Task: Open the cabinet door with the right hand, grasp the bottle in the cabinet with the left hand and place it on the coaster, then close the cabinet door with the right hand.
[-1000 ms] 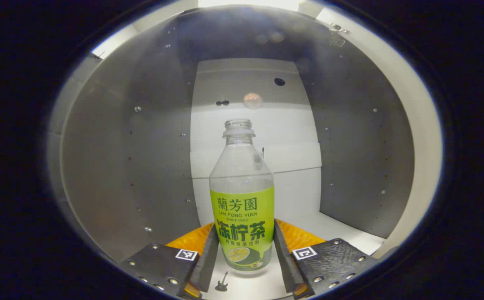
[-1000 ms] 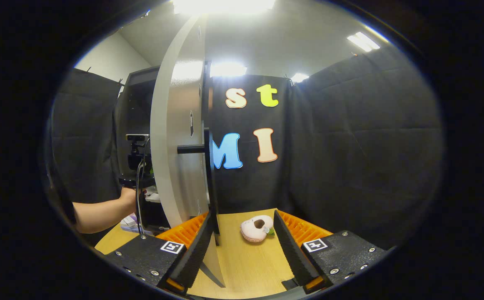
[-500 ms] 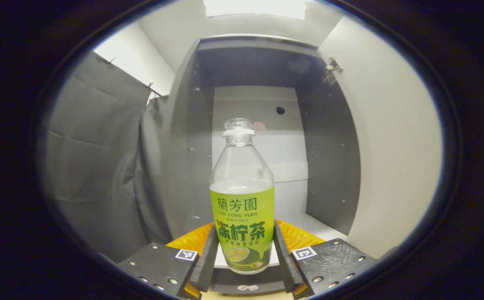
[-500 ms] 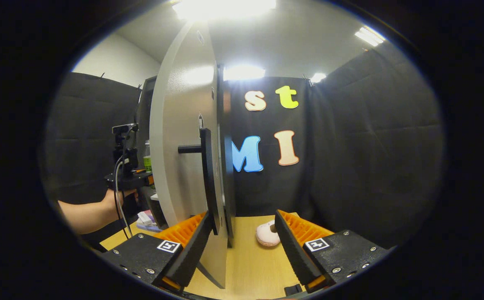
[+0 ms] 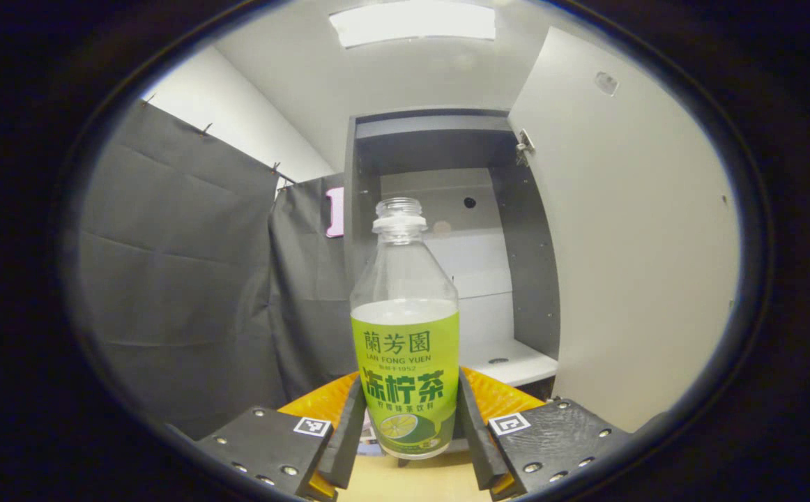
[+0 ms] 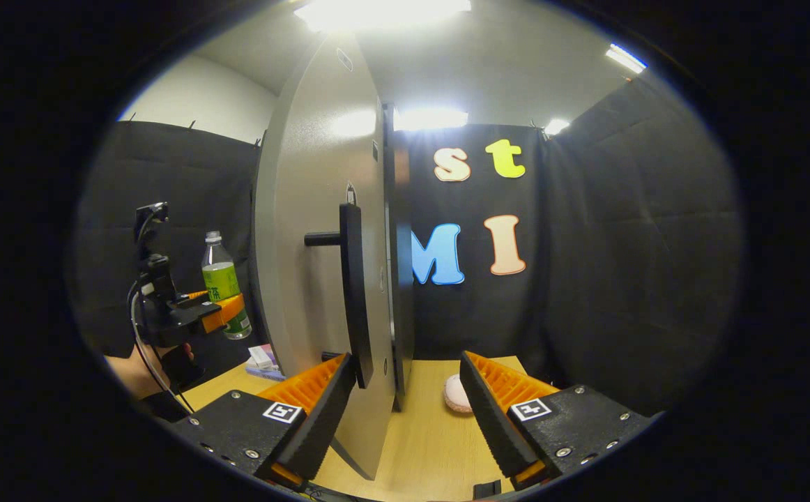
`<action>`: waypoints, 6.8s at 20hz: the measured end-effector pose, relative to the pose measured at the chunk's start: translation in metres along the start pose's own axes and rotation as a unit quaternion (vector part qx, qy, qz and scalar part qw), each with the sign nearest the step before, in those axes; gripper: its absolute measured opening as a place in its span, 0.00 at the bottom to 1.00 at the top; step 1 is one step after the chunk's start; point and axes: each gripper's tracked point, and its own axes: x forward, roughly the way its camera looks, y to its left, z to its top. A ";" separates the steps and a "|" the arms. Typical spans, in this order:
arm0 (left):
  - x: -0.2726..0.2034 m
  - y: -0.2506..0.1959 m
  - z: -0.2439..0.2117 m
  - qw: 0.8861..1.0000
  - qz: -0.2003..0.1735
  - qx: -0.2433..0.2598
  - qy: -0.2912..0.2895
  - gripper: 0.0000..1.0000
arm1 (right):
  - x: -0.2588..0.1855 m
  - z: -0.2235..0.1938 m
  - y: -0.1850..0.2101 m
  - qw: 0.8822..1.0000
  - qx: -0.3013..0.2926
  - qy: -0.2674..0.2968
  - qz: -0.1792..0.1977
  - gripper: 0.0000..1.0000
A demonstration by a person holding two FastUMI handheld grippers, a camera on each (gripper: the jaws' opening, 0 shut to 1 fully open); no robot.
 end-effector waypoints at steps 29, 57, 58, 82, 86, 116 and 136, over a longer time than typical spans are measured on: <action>-0.146 0.039 -0.367 0.993 0.113 -0.008 0.039 0.67 | -0.042 -0.256 0.031 0.973 -0.078 0.215 0.013 0.95; -0.207 0.012 -0.285 0.997 0.062 0.037 0.031 0.82 | -0.054 -0.268 0.043 0.967 -0.067 0.238 0.057 0.95; -0.208 0.003 -0.265 0.998 0.048 0.037 0.025 0.84 | -0.055 -0.268 0.038 0.966 -0.076 0.241 0.053 0.95; -0.184 -0.046 0.027 0.999 -0.029 0.012 0.041 0.78 | 0.002 0.030 -0.015 0.998 0.012 -0.044 0.031 0.91; -0.181 -0.045 0.031 0.999 -0.035 -0.004 0.030 0.79 | 0.003 0.032 -0.012 0.999 0.014 -0.038 0.020 0.92; -0.175 -0.049 0.025 0.996 -0.065 -0.051 0.018 0.84 | 0.067 0.040 0.164 0.999 -0.005 -0.035 0.019 0.92; -0.178 -0.053 0.019 0.995 -0.085 -0.033 0.040 0.84 | 0.107 0.023 0.167 0.999 -0.006 -0.022 -0.029 0.92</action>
